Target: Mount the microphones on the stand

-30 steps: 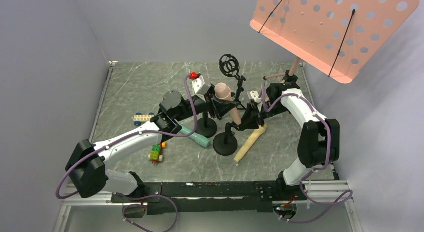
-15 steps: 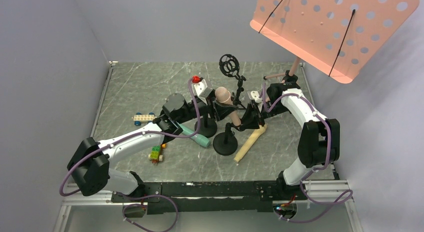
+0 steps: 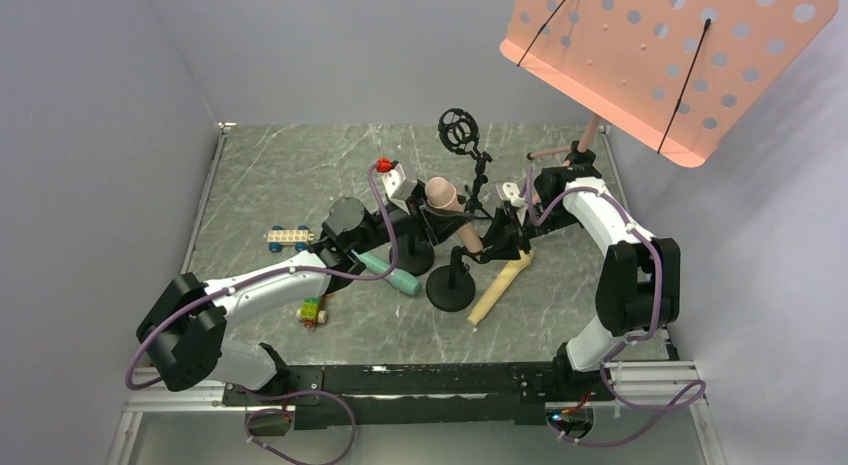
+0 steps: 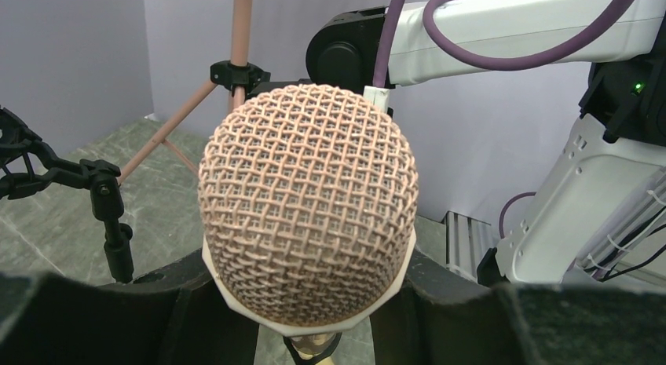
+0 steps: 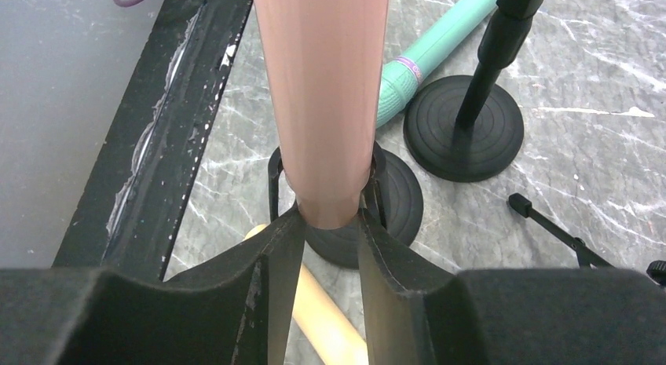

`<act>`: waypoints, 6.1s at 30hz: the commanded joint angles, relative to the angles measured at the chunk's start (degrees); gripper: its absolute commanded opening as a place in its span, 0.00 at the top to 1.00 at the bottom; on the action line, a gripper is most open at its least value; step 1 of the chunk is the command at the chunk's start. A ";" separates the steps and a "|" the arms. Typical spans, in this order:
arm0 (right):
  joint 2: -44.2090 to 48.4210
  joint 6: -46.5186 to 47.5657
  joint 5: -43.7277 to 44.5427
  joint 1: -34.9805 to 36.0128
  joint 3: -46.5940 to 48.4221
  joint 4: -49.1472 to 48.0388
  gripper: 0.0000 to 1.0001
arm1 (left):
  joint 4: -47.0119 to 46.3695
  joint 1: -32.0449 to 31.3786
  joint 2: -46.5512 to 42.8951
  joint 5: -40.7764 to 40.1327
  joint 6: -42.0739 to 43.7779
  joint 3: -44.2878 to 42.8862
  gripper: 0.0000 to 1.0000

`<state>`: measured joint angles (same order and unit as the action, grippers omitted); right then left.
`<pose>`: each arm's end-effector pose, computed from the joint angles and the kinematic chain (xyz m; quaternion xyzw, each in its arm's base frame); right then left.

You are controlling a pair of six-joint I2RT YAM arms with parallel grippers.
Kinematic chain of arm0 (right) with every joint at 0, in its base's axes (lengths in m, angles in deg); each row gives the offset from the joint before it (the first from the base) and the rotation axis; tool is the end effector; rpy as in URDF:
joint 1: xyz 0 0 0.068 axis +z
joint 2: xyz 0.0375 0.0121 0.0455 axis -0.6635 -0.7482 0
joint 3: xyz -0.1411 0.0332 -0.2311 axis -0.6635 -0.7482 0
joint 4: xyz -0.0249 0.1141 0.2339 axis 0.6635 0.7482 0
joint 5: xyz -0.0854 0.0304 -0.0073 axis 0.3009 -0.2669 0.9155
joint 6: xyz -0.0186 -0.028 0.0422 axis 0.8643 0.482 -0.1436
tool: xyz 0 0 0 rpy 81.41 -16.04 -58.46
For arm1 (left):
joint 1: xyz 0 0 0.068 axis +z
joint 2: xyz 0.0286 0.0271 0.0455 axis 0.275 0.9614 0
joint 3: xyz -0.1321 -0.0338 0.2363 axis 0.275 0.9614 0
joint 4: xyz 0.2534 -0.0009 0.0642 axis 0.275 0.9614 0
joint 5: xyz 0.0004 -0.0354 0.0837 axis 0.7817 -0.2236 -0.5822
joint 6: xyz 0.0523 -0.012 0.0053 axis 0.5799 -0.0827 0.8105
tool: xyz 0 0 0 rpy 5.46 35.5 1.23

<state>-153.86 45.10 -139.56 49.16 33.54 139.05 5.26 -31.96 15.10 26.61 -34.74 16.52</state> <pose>0.2561 0.0681 0.2568 -0.5998 0.5505 0.4741 0.3353 0.1987 -0.2400 0.3313 0.2860 0.5279 -0.5399 0.5899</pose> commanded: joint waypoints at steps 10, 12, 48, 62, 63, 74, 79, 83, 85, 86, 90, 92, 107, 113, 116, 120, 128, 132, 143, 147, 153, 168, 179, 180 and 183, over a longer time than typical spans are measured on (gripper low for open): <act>3.31 -4.32 0.38 0.15 -1.47 -4.59 0.50 | 3.30 0.42 2.72 1.81 -1.44 2.03 1.00; 4.30 -7.23 1.81 0.15 -2.01 -7.32 0.50 | 4.25 0.85 3.14 2.17 -1.06 1.79 1.00; 8.21 -11.10 6.20 -6.54 -2.18 -9.45 0.41 | 8.82 1.13 12.42 5.39 0.82 0.66 1.00; 7.43 -9.35 5.20 -6.67 -1.66 -7.37 0.40 | 13.66 -0.60 9.58 1.18 1.89 -0.30 0.70; 7.56 -9.43 5.20 -6.71 -1.66 -7.44 0.40 | 14.34 -0.59 9.02 0.58 1.76 -0.80 0.65; 7.71 -8.80 5.04 -6.97 -1.75 -6.86 0.40 | 17.69 -0.63 0.68 -2.60 3.23 -5.28 0.01; 7.74 -8.36 5.02 -6.98 -1.83 -6.59 0.40 | 18.01 -0.66 -5.48 -3.52 5.36 -2.31 0.01; 7.57 -8.18 5.03 -6.98 -1.83 -6.45 0.40 | 18.82 -0.60 -13.38 -6.30 8.70 3.15 0.01; 7.52 -8.03 4.95 -7.06 -1.83 -6.35 0.40 | 18.25 -0.61 -18.74 -8.75 9.75 7.96 0.01; 7.58 -7.99 4.87 -7.07 -1.83 -6.29 0.40 | 17.15 -0.60 -21.10 -10.57 9.42 10.82 0.01; 7.16 -7.34 4.66 -7.07 -1.75 -5.74 0.40 | 7.10 -0.57 -26.49 -9.48 8.34 24.86 0.01; 6.95 -7.01 4.48 -7.07 -1.58 -5.45 0.40 | 3.73 -0.59 -25.02 -6.57 9.52 29.64 0.06; 6.64 -6.39 4.12 -7.24 -1.71 -4.97 0.39 | -22.04 -4.57 7.79 -8.91 27.68 26.34 0.15; 6.46 -5.42 4.02 -7.24 -1.66 -4.17 0.39 | -25.73 -4.64 17.79 -6.95 26.11 19.90 0.21; 6.11 -4.81 4.07 -7.24 -1.55 -3.62 0.39 | -23.93 -4.66 19.38 -6.56 25.28 17.74 0.27; 5.78 -4.01 3.95 -7.24 -1.39 -2.85 0.39 | -23.52 -4.67 20.25 -5.47 24.27 17.90 0.34; 5.57 -3.19 3.80 -7.24 -1.13 -1.99 0.39 | -21.63 -4.64 21.56 -3.58 22.13 17.49 0.53; 5.64 -3.19 3.70 -7.24 -1.13 -1.99 0.39 | -20.96 -4.67 21.60 -3.48 22.09 17.69 0.58; 5.45 -2.67 3.56 -7.24 -0.96 -1.31 0.39 | -18.26 -4.67 14.33 -0.49 17.70 16.35 1.00; 5.32 -2.45 3.68 -7.24 -0.65 -0.76 0.39 | -16.64 -4.64 9.14 1.55 15.76 15.26 1.00; 5.73 -2.69 3.85 -8.89 -0.63 -0.94 0.39 | -14.72 -4.71 0.83 2.70 12.85 16.71 1.00; 5.84 -2.84 3.97 -9.42 -0.30 -0.73 0.39 | 35.92 7.69 -33.05 -4.19 10.65 14.49 1.00; 5.95 -2.90 3.61 -9.38 -0.34 -0.78 0.39 | 19.98 32.98 -28.76 -14.01 6.08 15.90 1.00; 5.82 -2.89 3.53 -9.40 -0.34 -0.81 0.39 | 15.89 34.34 -26.32 -14.39 6.53 15.10 1.00; 5.12 -1.81 3.00 -9.36 -0.02 0.38 0.39 | 9.13 38.20 -16.80 -14.28 7.35 10.79 1.00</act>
<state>-148.38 40.09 -133.94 39.98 31.31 137.61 33.61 2.53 -9.36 14.43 -26.94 34.39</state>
